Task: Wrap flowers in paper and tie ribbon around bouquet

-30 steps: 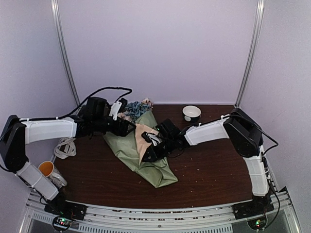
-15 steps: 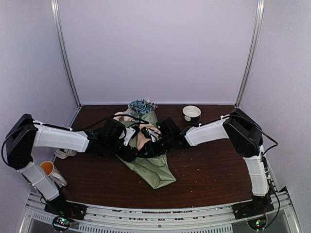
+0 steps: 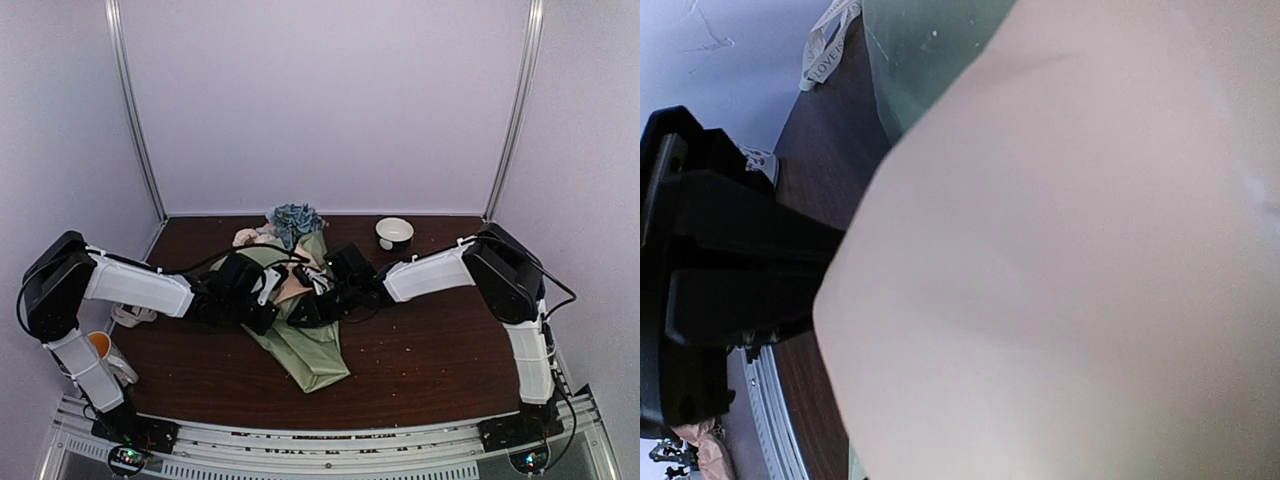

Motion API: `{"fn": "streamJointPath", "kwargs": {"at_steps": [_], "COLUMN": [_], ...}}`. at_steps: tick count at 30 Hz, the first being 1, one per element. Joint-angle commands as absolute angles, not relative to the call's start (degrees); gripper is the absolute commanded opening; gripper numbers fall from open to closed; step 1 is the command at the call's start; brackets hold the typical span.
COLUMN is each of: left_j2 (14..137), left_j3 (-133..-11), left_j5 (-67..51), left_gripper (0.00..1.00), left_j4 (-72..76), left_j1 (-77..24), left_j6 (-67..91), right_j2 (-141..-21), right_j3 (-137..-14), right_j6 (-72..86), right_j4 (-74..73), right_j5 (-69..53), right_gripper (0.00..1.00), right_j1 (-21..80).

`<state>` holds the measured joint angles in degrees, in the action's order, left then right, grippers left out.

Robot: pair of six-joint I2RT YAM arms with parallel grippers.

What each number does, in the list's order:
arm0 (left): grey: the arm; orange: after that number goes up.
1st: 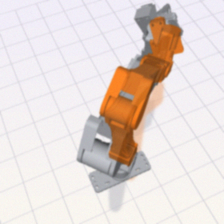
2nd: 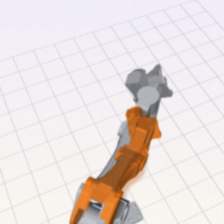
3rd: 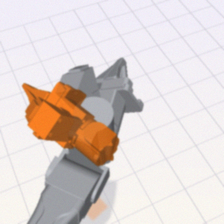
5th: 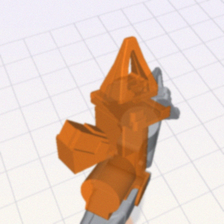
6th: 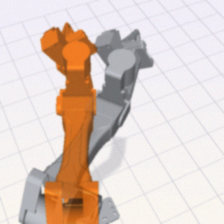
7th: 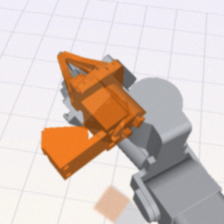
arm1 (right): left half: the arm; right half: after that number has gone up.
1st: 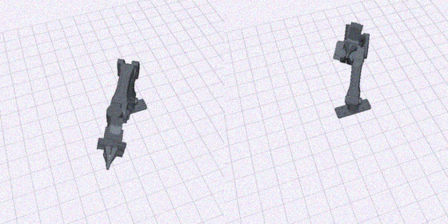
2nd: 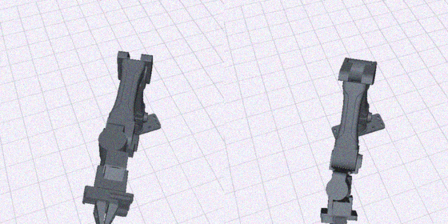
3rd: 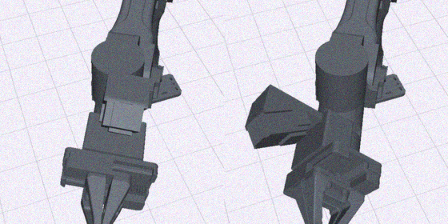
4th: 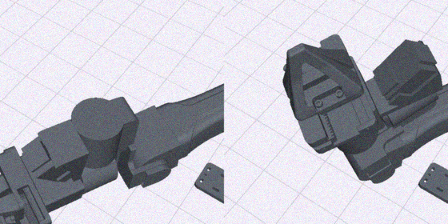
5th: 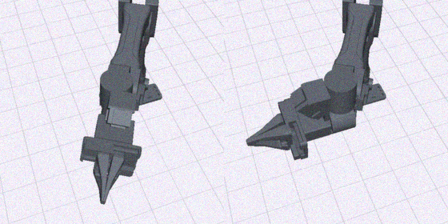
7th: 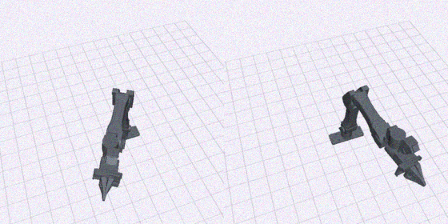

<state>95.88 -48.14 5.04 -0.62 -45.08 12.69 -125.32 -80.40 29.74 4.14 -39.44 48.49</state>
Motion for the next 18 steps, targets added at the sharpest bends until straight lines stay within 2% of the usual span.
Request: {"fn": "streamJointPath", "kwargs": {"at_steps": [1, 7, 16, 17, 18], "left_j2": [93.7, 94.4, 93.8, 93.2, 92.6], "left_j3": [-43.1, -35.2, -31.6, -31.3, -31.2], "left_j5": [0.8, -8.5, -12.5, -13.2, -13.9], "left_gripper": [0.0, 0.0, 0.0, 0.03, 0.14], "left_j4": [7.6, 22.4, 28.0, 28.8, 29.3], "left_j1": [-42.7, -38.9, -35.7, -35.6, -35.5], "left_j6": [19.0, 26.7, 29.3, 29.0, 28.5], "right_j2": [-117.1, -112.9, -121.5, -122.4, -123.2], "right_j3": [-77.0, -71.3, -77.5, -79.0, -80.0], "right_j6": [22.3, 7.6, -0.5, -1.2, -2.0], "right_j4": [-0.9, -8.1, -16.6, -18.0, -19.2], "right_j5": [-36.0, -31.1, -22.4, -21.8, -21.3], "right_gripper": [0.25, 0.27, 0.27, 0.27, 0.27], "right_j1": [48.4, 53.0, 60.2, 60.8, 61.3]}}
